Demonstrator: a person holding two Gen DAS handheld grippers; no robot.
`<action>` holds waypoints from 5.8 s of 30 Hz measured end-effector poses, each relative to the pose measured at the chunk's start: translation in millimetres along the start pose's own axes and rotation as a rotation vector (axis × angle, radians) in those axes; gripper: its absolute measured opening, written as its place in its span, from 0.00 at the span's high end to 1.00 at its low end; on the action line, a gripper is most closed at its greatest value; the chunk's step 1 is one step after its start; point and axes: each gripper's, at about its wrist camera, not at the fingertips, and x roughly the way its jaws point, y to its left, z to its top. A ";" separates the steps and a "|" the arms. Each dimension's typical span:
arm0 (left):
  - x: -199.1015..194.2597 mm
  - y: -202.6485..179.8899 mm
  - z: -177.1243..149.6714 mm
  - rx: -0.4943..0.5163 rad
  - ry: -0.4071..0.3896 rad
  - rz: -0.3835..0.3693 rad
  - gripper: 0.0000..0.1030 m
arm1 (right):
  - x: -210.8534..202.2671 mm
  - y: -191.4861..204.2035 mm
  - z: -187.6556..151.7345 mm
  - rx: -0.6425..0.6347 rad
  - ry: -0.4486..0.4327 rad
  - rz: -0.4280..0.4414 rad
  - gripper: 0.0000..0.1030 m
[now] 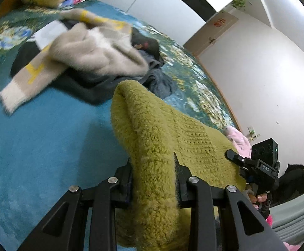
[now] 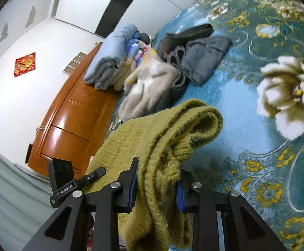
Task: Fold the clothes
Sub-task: 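Grasp the folded sweater with both grippers and lift it off the bed, then carry the folded sweater with both grippers toward the folded pink garment, then lower the sweater onto the pink garment with both grippers and release, then withdraw both grippers open from the stacked sweater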
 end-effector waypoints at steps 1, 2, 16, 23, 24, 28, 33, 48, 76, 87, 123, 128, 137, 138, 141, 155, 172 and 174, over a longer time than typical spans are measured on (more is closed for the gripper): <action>2.2 -8.5 3.3 0.009 0.003 -0.006 0.70 | -7.6 1.6 1.4 -0.007 -0.009 0.001 0.69; 4.4 -17.0 6.6 0.018 0.006 -0.012 0.70 | -15.9 0.9 3.6 -0.008 -0.021 0.000 0.69; 98.2 -184.3 30.3 0.187 0.114 -0.160 0.70 | -182.2 -45.2 43.1 0.004 -0.211 -0.104 0.69; 167.5 -278.4 30.1 0.234 0.180 -0.271 0.70 | -283.5 -76.3 72.7 -0.005 -0.308 -0.197 0.69; 177.8 -290.7 30.8 0.235 0.185 -0.288 0.70 | -297.9 -81.5 78.7 -0.007 -0.319 -0.212 0.69; 219.2 -341.6 33.3 0.240 0.208 -0.358 0.70 | -340.9 -103.9 102.6 -0.001 -0.333 -0.293 0.70; 262.4 -402.6 31.6 0.246 0.235 -0.459 0.70 | -391.8 -132.4 131.2 0.021 -0.353 -0.355 0.70; 380.4 -441.2 -37.9 0.227 0.211 -0.448 0.70 | -452.6 -236.3 189.7 -0.002 -0.320 -0.531 0.70; 355.2 -438.8 -36.4 0.333 0.180 -0.195 0.53 | -474.2 -277.5 145.8 0.116 -0.405 -0.602 0.51; 378.6 -480.9 -53.1 0.561 0.154 -0.201 0.51 | -409.3 -210.3 136.8 -0.253 -0.246 -0.717 0.51; 323.7 -402.6 -111.7 0.485 0.093 -0.035 0.50 | -380.3 -194.4 13.9 -0.166 -0.353 -0.746 0.49; 327.5 -383.5 -130.5 0.496 0.118 0.034 0.49 | -364.5 -210.9 -2.5 -0.100 -0.345 -0.744 0.49; 341.8 -386.1 -148.5 0.511 0.116 0.109 0.43 | -330.9 -217.0 -11.1 -0.081 -0.352 -0.770 0.49; 342.4 -386.5 -148.9 0.511 0.108 0.115 0.40 | -326.9 -218.7 -12.3 -0.076 -0.351 -0.772 0.49; 345.4 -386.4 -150.2 0.499 0.081 0.137 0.34 | -317.5 -225.5 -15.8 -0.042 -0.355 -0.768 0.49; 372.5 -382.6 -162.8 0.533 0.046 0.260 0.26 | -297.9 -236.2 -26.0 0.000 -0.389 -0.828 0.46; 381.0 -379.2 -170.8 0.574 0.034 0.317 0.26 | -294.7 -229.5 -47.8 -0.018 -0.438 -0.871 0.44; 381.3 -378.7 -170.7 0.572 0.034 0.316 0.26 | -294.9 -227.5 -51.4 -0.015 -0.446 -0.871 0.44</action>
